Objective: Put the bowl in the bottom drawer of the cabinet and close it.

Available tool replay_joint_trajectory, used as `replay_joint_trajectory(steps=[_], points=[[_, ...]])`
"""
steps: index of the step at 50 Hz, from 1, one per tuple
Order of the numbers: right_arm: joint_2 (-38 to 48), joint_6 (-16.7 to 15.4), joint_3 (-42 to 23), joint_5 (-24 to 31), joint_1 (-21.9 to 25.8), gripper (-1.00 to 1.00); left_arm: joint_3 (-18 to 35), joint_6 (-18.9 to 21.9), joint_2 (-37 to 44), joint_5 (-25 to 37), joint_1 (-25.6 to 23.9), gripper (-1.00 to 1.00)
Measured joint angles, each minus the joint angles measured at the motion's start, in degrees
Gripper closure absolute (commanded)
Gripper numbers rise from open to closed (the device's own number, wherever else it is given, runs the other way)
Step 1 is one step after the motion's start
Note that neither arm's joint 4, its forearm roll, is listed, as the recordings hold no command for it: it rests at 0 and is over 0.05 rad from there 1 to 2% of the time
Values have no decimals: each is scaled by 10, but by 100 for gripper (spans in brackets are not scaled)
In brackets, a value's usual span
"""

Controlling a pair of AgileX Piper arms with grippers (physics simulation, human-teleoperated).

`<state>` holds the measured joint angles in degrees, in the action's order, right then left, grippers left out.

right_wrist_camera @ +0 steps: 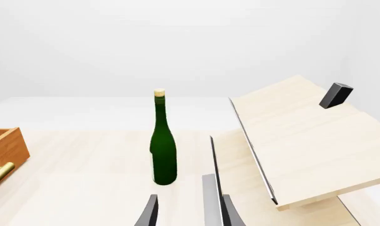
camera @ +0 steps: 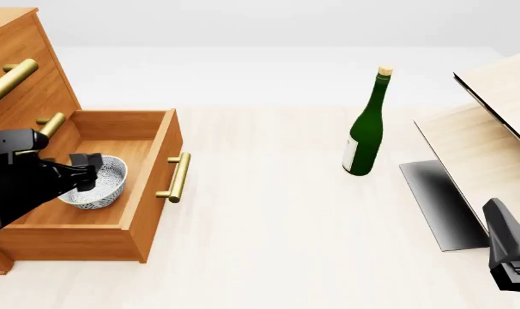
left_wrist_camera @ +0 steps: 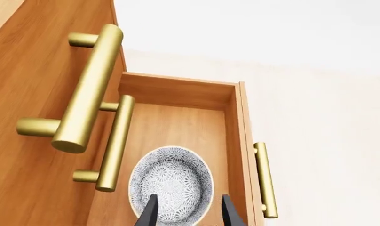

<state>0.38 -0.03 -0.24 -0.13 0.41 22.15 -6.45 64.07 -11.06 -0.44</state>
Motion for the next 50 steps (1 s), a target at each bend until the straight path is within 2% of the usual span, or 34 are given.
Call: replay_joint_trajectory(steps=[50], points=[[3, -4, 0, 0, 0, -100, 16, -73, -61, 54, -153, -100]])
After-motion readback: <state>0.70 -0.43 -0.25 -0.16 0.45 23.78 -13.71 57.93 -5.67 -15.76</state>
